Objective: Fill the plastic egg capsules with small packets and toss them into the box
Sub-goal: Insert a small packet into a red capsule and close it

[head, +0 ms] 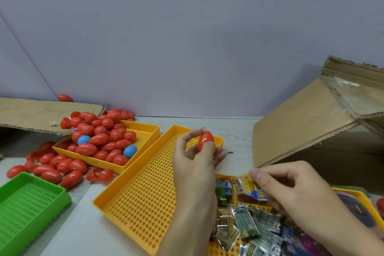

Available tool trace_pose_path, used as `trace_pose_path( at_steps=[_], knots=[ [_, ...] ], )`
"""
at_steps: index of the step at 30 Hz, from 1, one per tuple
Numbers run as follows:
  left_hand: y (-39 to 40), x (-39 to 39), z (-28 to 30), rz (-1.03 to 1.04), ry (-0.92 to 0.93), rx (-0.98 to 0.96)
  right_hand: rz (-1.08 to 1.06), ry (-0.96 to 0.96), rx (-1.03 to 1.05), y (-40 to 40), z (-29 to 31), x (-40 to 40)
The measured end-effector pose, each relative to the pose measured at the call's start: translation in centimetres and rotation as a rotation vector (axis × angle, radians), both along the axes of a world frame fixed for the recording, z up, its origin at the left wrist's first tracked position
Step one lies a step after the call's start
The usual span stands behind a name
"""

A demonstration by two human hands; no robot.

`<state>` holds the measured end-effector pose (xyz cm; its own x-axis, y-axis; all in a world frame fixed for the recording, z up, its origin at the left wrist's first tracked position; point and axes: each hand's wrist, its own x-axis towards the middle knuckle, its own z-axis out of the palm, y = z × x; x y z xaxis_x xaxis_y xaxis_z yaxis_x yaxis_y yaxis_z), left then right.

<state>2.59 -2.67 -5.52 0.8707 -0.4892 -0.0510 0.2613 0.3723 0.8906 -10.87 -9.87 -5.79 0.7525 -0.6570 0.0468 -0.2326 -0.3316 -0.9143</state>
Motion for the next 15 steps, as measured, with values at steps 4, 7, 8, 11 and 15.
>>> trace_pose_path(
  at_steps=[4, 7, 8, 11, 15],
  knots=[
    [-0.1, 0.1, -0.1, -0.064, 0.022, 0.047, -0.079, -0.047, 0.196, -0.4, -0.7, 0.2],
    [-0.1, 0.0, -0.4, -0.145, -0.063, 0.171, -0.124, -0.137, 0.352, -0.7, -1.2, 0.4],
    [0.0, -0.2, -0.5, -0.195, -0.13, 0.229, -0.138, -0.17, 0.384, -0.8, -1.3, 0.5],
    [0.3, -0.7, -0.5, -0.385, -0.313, 0.341, -0.179, -0.285, 0.473, -1.0, -1.4, 0.6],
    [0.3, -1.2, -0.5, -0.388, -0.402, 0.321, -0.199, -0.344, 0.483, -1.0, -1.5, 0.8]
  ],
)
